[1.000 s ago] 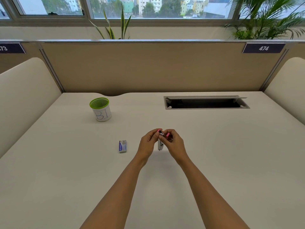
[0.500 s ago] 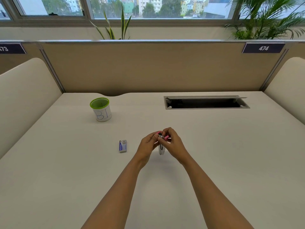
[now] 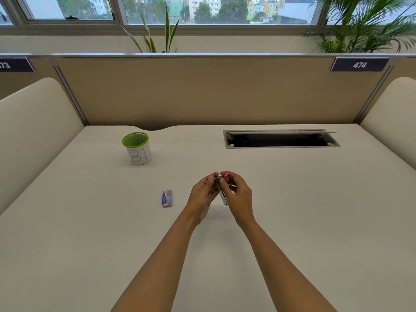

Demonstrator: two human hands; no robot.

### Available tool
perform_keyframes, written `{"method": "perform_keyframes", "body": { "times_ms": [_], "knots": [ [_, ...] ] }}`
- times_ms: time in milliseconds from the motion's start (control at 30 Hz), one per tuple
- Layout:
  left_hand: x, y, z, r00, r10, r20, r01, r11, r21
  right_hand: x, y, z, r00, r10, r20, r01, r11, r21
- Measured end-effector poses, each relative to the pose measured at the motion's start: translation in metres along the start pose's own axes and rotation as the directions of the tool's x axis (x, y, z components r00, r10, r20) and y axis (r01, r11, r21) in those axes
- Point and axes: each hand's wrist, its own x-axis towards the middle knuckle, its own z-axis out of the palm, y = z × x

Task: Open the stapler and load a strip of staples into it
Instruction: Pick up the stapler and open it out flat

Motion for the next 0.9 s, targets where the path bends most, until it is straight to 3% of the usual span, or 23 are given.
{"method": "perform_keyframes", "body": {
  "times_ms": [333, 533, 900],
  "knots": [
    [0.0003, -0.0032, 0.0022, 0.999, 0.02, 0.033, -0.021, 0.999, 0.032, -0.0008, 0.0012, 0.0077, 0.992, -0.061, -0.107, 0.049, 0.993, -0.106],
    [0.0019, 0.002, 0.003, 0.998, 0.067, -0.013, -0.066, 0.995, 0.079, -0.0027, -0.0007, 0.0072, 0.995, -0.084, -0.046, 0.082, 0.996, -0.044],
    [-0.0012, 0.005, 0.0025, 0.993, 0.072, 0.092, -0.086, 0.983, 0.161, 0.0034, -0.0053, 0.0053, 0.999, -0.005, 0.053, 0.004, 1.0, 0.009]
  ]
}}
